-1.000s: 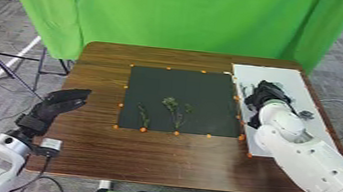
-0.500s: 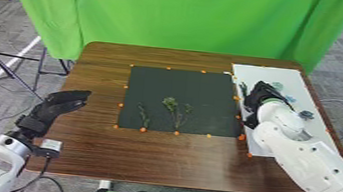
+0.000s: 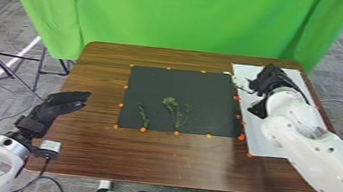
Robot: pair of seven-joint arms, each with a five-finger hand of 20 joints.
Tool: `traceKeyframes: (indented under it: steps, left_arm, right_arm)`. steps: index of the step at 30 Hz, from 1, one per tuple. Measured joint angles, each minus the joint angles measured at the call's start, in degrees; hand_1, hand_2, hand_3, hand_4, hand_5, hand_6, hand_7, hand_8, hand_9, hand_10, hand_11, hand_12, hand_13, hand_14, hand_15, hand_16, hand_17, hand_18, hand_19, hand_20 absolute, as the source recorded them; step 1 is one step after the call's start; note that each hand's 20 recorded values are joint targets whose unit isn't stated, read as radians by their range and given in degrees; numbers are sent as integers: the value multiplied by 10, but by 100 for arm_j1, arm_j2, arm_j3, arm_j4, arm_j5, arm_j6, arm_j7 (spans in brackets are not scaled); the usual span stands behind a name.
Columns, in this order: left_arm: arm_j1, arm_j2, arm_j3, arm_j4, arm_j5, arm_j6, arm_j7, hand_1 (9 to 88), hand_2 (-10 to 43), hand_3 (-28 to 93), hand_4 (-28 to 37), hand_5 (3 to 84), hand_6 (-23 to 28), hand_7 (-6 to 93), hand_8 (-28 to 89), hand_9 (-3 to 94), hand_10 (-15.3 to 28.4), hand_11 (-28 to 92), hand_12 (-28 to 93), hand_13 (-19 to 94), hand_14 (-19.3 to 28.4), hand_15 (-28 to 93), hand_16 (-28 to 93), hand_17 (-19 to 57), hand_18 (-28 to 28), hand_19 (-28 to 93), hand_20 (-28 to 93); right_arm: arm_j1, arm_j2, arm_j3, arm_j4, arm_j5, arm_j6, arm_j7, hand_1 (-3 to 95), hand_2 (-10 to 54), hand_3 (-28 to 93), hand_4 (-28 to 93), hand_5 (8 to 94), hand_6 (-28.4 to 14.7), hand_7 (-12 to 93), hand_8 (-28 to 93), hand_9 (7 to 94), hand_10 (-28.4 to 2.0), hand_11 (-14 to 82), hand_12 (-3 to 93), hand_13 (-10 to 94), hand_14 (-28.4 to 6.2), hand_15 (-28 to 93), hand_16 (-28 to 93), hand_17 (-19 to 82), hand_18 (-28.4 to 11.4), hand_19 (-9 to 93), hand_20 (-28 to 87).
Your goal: Arrange flowers
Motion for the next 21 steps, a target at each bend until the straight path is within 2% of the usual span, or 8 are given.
traceKeyframes:
  steps: [6, 15, 21]
  left_arm:
    - [42, 6, -32, -33, -3, -1, -25, 285, -67, 611, -154, 392, 39, 115, -57, 355, 141, 127, 115, 306, 186, 152, 16, 15, 163, 102, 151]
    - [58, 41, -42, -39, -5, -2, -48, 284, -70, 615, -155, 392, 39, 116, -58, 355, 141, 128, 114, 306, 186, 150, 15, 15, 163, 102, 151]
    - [59, 42, -58, -38, -4, -64, -46, 285, -69, 615, -156, 392, 40, 117, -58, 354, 141, 129, 114, 306, 185, 150, 15, 14, 163, 102, 151]
  right_arm:
    - [-137, 29, 171, -380, -89, 107, -18, 556, -95, 567, 24, 797, -61, 375, 205, 937, -113, 397, 224, 937, -18, 637, 220, 717, -103, 932, 450]
    - [-649, -57, 422, -930, -221, 140, -4, 556, -95, 566, 34, 802, -63, 371, 209, 937, -114, 403, 219, 937, -19, 642, 217, 721, -104, 932, 457]
    - [-867, -268, 431, -1078, -320, 207, -6, 554, -95, 564, 40, 806, -62, 370, 210, 937, -114, 409, 215, 937, -19, 646, 213, 723, -106, 932, 464]
